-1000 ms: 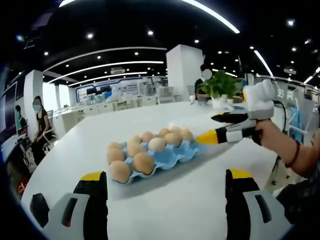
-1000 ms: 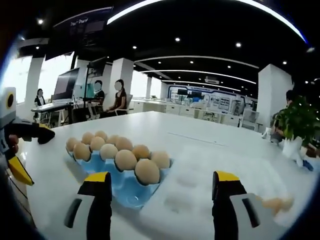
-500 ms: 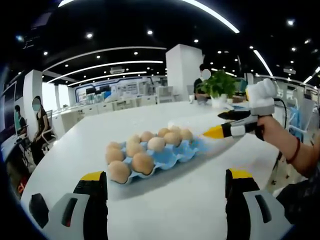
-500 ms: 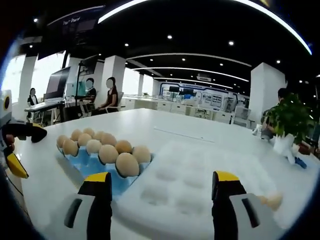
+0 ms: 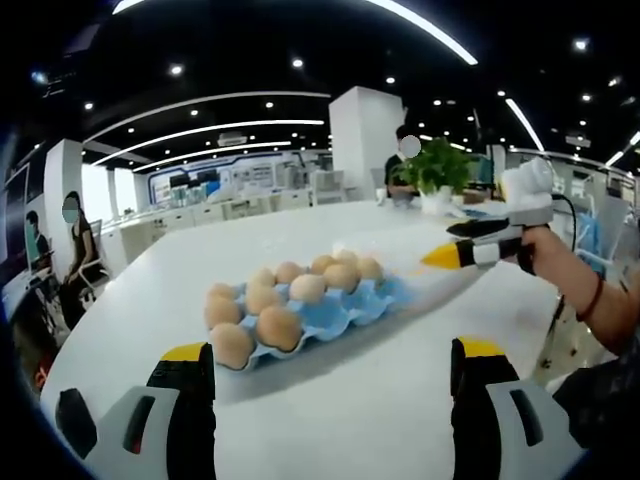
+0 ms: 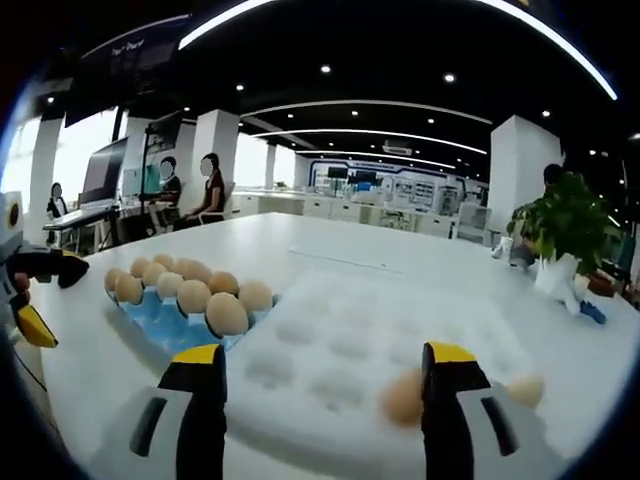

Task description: Place the egg into an empty slot of the egg tray after lifting it from the table, then release the egg inside the slot.

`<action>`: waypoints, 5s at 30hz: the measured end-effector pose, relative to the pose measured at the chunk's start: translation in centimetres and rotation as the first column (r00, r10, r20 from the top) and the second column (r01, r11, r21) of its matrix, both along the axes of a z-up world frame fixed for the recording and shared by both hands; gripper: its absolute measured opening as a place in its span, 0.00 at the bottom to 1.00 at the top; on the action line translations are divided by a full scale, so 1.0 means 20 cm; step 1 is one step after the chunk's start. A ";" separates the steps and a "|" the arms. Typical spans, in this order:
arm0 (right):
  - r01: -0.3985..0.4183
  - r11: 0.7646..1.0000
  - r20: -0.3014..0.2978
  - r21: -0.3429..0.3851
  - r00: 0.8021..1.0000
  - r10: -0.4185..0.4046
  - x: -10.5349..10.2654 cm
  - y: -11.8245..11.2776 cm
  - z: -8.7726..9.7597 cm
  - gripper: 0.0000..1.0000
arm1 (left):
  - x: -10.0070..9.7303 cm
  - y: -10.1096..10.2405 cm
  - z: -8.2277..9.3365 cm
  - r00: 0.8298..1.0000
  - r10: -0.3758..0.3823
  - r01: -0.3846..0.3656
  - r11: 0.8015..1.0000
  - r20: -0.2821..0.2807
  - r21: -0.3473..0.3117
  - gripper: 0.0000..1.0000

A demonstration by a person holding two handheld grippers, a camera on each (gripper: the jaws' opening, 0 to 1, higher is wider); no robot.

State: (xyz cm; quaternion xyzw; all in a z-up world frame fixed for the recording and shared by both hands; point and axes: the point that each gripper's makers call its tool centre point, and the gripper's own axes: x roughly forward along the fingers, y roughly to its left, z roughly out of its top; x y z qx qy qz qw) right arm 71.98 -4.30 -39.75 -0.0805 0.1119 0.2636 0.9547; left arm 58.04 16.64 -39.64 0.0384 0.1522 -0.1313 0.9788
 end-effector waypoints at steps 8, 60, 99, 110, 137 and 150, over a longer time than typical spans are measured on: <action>0.051 0.993 -0.044 0.108 0.998 -0.046 0.03 -0.12 0.00 0.76 | 0.01 -0.02 0.00 1.000 -0.009 0.009 1.000 -0.002 0.011 1.00; 0.195 0.980 -0.009 0.048 0.981 -0.194 0.12 -0.30 -0.13 0.31 | 0.00 -0.06 -0.04 0.999 -0.020 0.021 0.999 -0.029 0.032 1.00; 0.141 0.985 0.112 0.101 0.982 -0.152 0.08 -0.24 0.07 0.30 | -0.02 -0.04 -0.02 1.000 -0.001 0.002 1.000 -0.015 0.025 0.99; 0.062 0.991 0.102 0.118 0.992 -0.075 0.04 -0.10 0.07 0.30 | -0.03 -0.03 -0.02 1.000 0.001 -0.001 1.000 -0.013 0.025 0.99; -0.089 0.986 0.077 0.144 0.994 0.079 -0.07 0.21 0.08 0.30 | -0.07 0.00 -0.02 1.000 0.010 -0.010 1.000 -0.008 0.026 0.99; -0.157 0.978 0.074 0.135 0.986 0.148 -0.12 0.37 0.08 0.30 | -0.06 0.04 -0.01 1.000 0.007 -0.007 1.000 -0.008 0.030 0.99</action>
